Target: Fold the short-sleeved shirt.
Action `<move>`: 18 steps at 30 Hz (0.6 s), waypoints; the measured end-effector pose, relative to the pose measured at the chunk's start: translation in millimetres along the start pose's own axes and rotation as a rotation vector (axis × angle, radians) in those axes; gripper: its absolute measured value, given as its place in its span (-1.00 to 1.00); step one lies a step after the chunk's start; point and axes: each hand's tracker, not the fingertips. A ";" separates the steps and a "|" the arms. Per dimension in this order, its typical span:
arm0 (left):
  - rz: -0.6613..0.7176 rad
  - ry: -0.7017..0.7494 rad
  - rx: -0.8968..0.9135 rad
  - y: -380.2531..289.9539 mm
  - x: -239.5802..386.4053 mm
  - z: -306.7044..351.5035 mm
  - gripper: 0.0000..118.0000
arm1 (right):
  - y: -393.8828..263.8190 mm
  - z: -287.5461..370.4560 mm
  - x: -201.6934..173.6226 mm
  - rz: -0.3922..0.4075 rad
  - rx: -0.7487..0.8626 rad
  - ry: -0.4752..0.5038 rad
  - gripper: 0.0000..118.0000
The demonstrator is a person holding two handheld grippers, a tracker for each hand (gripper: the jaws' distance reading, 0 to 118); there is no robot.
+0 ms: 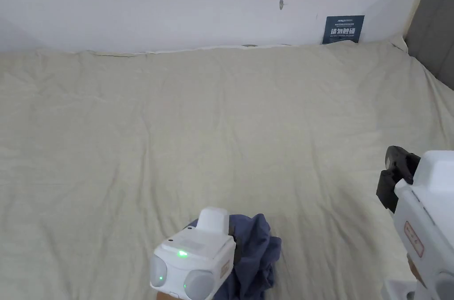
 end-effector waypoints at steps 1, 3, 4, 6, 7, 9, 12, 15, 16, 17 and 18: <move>0.006 -0.012 -0.017 -4.0 4.4 -2.3 -1.00 | -0.6 0.1 1.8 0.000 -0.002 -0.001 -0.97; 0.007 -0.029 -0.037 -9.9 16.5 -6.6 -1.00 | -2.4 0.9 6.0 0.002 -0.006 -0.010 -0.97; 0.003 -0.037 -0.046 -9.8 24.6 -9.9 -1.00 | -3.3 1.0 8.2 0.001 -0.008 -0.013 -0.97; -0.011 -0.044 -0.063 -14.8 36.8 -19.5 -1.00 | -5.7 0.6 12.9 -0.001 -0.015 -0.024 -0.97; -0.012 -0.046 -0.079 -17.5 41.9 -26.1 -1.00 | -7.1 0.7 14.7 -0.003 -0.018 -0.028 -0.98; -0.031 -0.042 -0.144 -23.0 56.1 -38.0 -1.00 | -9.6 0.8 17.8 -0.010 -0.024 -0.036 -0.97; -0.048 -0.017 -0.133 -39.9 56.1 -62.9 -1.00 | -12.3 1.4 19.8 -0.014 -0.034 -0.038 -0.97; -0.026 -0.006 -0.127 -33.1 57.4 -60.0 -1.00 | -14.0 3.3 19.7 -0.010 -0.038 -0.039 -0.98; -0.037 -0.006 -0.131 -26.3 65.5 -43.3 -1.00 | -14.1 3.1 19.5 -0.009 -0.039 -0.037 -0.97; -0.052 -0.009 -0.133 -24.9 66.4 -40.9 -1.00 | -14.0 2.9 19.1 -0.011 -0.040 -0.035 -0.97; -0.057 -0.013 -0.131 -21.9 66.5 -36.1 -1.00 | -13.4 3.2 18.1 -0.013 -0.041 -0.032 -0.97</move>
